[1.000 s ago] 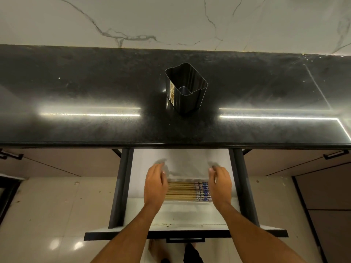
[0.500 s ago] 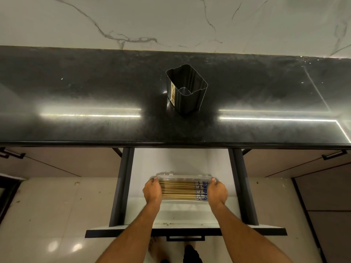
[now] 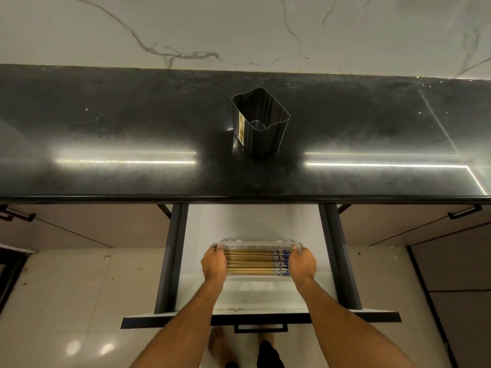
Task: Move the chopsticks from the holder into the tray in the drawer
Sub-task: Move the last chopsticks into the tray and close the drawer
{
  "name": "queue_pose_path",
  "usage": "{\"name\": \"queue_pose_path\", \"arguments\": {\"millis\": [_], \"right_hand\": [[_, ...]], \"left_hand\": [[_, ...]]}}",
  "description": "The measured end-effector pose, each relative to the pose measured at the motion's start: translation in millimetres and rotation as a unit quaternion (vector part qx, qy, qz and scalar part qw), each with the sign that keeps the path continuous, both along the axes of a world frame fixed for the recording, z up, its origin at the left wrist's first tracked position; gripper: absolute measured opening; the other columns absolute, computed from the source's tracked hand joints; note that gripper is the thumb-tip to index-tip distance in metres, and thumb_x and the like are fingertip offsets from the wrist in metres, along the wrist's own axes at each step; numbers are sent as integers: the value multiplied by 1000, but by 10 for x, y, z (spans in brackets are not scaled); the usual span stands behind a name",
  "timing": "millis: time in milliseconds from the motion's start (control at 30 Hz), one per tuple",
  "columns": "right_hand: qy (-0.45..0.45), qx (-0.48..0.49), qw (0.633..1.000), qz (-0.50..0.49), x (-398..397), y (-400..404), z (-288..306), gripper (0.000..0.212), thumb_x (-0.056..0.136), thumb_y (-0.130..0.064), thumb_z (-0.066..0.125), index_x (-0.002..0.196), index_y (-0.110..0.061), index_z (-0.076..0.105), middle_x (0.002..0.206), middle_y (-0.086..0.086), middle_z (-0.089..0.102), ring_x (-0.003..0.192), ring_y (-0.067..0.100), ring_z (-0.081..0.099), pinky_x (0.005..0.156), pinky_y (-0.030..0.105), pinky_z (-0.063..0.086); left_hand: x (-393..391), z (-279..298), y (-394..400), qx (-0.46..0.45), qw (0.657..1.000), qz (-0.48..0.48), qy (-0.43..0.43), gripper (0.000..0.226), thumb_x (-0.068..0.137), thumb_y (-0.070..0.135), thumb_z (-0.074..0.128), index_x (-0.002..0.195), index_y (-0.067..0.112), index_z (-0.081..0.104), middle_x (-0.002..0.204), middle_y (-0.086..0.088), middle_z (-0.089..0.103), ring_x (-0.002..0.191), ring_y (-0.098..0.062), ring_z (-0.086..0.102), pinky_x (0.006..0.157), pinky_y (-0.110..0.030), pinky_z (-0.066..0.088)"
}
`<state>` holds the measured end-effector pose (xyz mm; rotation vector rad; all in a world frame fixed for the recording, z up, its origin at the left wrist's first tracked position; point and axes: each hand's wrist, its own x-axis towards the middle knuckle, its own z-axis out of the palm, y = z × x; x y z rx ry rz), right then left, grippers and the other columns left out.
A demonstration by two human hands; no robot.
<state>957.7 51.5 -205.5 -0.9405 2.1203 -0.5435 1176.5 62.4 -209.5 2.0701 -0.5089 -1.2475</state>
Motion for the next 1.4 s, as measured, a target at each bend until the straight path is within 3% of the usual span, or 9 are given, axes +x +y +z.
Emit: {"name": "queue_pose_path", "arguments": {"millis": [133,233,300,400,500,600,700,1000,1400], "right_hand": [[3,-7,999,32,-4,41,67,33,108,-31,41,119,-6,60,100,10,66,89,23,65,73,32,58],[56,-34,995,80,18,82,135,32,105,-29,48,127,-7,56,117,13,65,103,24,63,88,39,60],[103,-47,985,128,35,123,197,39,103,-31,52,136,-10,50,130,11,58,119,25,55,101,41,54],[146,-78,966,199,73,176,330,46,101,-34,56,141,-13,44,137,7,51,128,22,49,108,38,47],[219,-109,926,288,98,232,435,49,104,-37,51,145,-12,40,142,7,48,131,22,46,112,36,43],[270,-121,886,357,102,303,490,55,106,-40,44,150,-11,33,150,8,42,140,24,39,119,40,35],[296,-132,860,395,98,398,544,54,107,-40,39,151,-11,31,153,10,39,143,26,37,122,41,31],[338,-171,807,452,-21,903,707,62,101,-41,52,149,-5,36,150,17,44,142,33,40,119,48,34],[328,-188,803,460,-214,2004,763,59,102,-39,52,148,-4,39,149,19,48,141,36,44,115,51,39]], "left_hand": [[40,66,23,-13,998,-63,-18,24,104,26,44,104,16,66,98,-7,68,86,-18,62,77,-33,51],[87,114,71,-40,980,-157,-113,24,103,31,43,112,21,63,109,-6,69,94,-18,65,85,-40,60],[99,173,100,-51,948,-228,-215,28,103,30,47,126,19,59,121,-4,65,108,-20,62,95,-41,58],[76,340,151,-94,891,-293,-333,38,103,30,50,137,13,52,133,-5,59,123,-21,55,107,-35,48],[49,461,226,-138,834,-354,-400,40,104,32,45,138,12,49,137,-7,55,127,-23,51,113,-35,40],[13,509,307,-158,802,-385,-427,47,104,35,42,145,11,43,146,-10,50,138,-27,46,122,-40,27],[-60,561,429,-169,791,-397,-433,54,104,37,41,151,11,38,153,-10,44,145,-28,39,125,-41,19],[-332,799,1091,-174,757,-402,-486,56,101,36,46,150,9,38,151,-11,46,143,-27,40,125,-44,25],[-681,922,2145,-177,757,-391,-493,56,104,32,43,152,4,38,155,-15,44,147,-30,38,126,-42,18]]}}
